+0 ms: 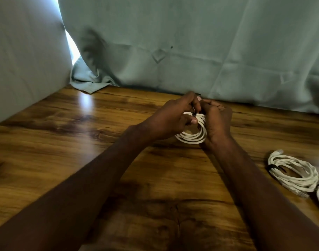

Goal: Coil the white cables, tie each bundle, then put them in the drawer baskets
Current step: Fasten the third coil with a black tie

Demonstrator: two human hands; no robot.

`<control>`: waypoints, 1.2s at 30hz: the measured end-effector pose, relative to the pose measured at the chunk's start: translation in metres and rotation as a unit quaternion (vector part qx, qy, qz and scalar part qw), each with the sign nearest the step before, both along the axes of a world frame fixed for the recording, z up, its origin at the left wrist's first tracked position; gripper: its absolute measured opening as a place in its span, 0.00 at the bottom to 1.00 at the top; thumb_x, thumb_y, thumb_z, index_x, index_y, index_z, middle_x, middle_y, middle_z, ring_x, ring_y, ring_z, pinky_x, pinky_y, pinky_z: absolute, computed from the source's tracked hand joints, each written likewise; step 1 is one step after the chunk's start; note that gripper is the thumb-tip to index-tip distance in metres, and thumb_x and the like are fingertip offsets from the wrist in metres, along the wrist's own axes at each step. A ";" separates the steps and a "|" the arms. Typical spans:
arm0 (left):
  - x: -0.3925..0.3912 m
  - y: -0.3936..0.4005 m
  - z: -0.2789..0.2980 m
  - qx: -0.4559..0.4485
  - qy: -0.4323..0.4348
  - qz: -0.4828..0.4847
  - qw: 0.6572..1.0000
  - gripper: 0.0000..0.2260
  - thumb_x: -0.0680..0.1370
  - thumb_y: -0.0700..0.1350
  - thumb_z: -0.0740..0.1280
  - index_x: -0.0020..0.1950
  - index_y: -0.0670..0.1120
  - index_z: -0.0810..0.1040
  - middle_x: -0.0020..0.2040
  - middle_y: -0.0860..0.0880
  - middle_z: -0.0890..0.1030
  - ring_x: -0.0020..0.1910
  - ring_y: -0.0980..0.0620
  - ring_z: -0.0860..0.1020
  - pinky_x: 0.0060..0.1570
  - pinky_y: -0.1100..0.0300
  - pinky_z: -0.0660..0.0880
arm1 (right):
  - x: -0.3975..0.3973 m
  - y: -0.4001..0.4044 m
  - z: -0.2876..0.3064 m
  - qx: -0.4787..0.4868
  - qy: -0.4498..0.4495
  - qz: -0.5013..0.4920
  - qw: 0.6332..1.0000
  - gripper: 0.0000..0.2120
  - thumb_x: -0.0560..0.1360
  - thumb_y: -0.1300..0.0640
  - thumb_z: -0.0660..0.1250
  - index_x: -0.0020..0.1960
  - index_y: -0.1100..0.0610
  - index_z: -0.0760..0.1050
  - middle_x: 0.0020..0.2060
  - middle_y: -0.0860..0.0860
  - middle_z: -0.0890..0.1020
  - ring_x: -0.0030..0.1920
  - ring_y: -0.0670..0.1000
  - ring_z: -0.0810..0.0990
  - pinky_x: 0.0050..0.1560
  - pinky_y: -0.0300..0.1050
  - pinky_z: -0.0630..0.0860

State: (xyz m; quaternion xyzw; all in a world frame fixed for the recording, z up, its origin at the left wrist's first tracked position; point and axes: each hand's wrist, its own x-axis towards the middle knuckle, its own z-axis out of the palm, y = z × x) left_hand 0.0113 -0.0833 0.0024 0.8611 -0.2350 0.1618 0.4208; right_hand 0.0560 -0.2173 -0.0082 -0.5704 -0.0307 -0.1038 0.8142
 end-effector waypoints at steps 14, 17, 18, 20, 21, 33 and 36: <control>0.007 -0.006 -0.006 0.131 -0.078 0.077 0.985 0.13 0.77 0.33 0.70 0.59 0.43 0.76 0.48 0.46 0.83 0.46 0.47 0.81 0.45 0.46 0.78 | -0.001 0.005 -0.003 -0.018 0.055 -0.030 0.998 0.14 0.65 0.67 0.68 0.24 0.56 0.74 0.25 0.55 0.73 0.27 0.52 0.70 0.33 0.48 0.68; 0.010 -0.003 -0.005 0.147 -0.082 0.097 0.981 0.14 0.77 0.34 0.69 0.62 0.43 0.78 0.52 0.45 0.83 0.51 0.45 0.81 0.50 0.47 0.78 | 0.002 0.006 -0.004 0.001 0.030 -0.019 0.999 0.08 0.67 0.62 0.73 0.29 0.58 0.78 0.30 0.60 0.77 0.33 0.56 0.75 0.37 0.52 0.72; 0.011 -0.003 -0.004 0.158 -0.081 0.104 0.978 0.14 0.78 0.35 0.69 0.63 0.43 0.78 0.53 0.45 0.83 0.52 0.45 0.80 0.51 0.48 0.77 | 0.003 0.006 -0.005 -0.002 0.023 -0.018 1.000 0.09 0.67 0.62 0.73 0.30 0.58 0.78 0.31 0.60 0.77 0.33 0.56 0.75 0.37 0.52 0.73; 0.012 -0.002 -0.005 0.168 -0.079 0.110 0.976 0.13 0.79 0.36 0.69 0.63 0.43 0.79 0.54 0.45 0.82 0.52 0.46 0.79 0.51 0.50 0.76 | 0.005 0.006 -0.007 -0.019 0.025 -0.016 0.999 0.11 0.70 0.60 0.74 0.29 0.56 0.79 0.30 0.58 0.80 0.33 0.56 0.77 0.38 0.52 0.74; 0.012 -0.002 -0.005 0.168 -0.078 0.110 0.976 0.12 0.79 0.36 0.69 0.62 0.43 0.78 0.54 0.45 0.82 0.52 0.46 0.79 0.50 0.51 0.75 | 0.006 0.007 -0.008 -0.024 0.024 -0.014 0.999 0.12 0.71 0.59 0.73 0.29 0.55 0.80 0.30 0.57 0.81 0.34 0.56 0.78 0.39 0.52 0.75; 0.024 0.028 -0.014 -0.005 -0.025 0.145 0.989 0.03 0.78 0.36 0.69 0.51 0.42 0.79 0.45 0.48 0.83 0.43 0.52 0.79 0.45 0.54 0.75 | -0.005 0.005 -0.006 -0.353 -0.306 -0.142 0.873 0.02 0.78 0.59 0.70 0.47 0.55 0.81 0.45 0.51 0.81 0.43 0.47 0.79 0.45 0.37 0.73; 0.026 0.034 -0.012 -0.111 0.027 0.135 0.984 0.06 0.77 0.33 0.70 0.45 0.43 0.79 0.35 0.53 0.80 0.31 0.63 0.76 0.37 0.60 0.72 | -0.005 0.008 -0.012 -0.445 -0.367 -0.065 0.814 0.11 0.75 0.66 0.69 0.55 0.56 0.82 0.49 0.51 0.80 0.46 0.50 0.80 0.47 0.46 0.77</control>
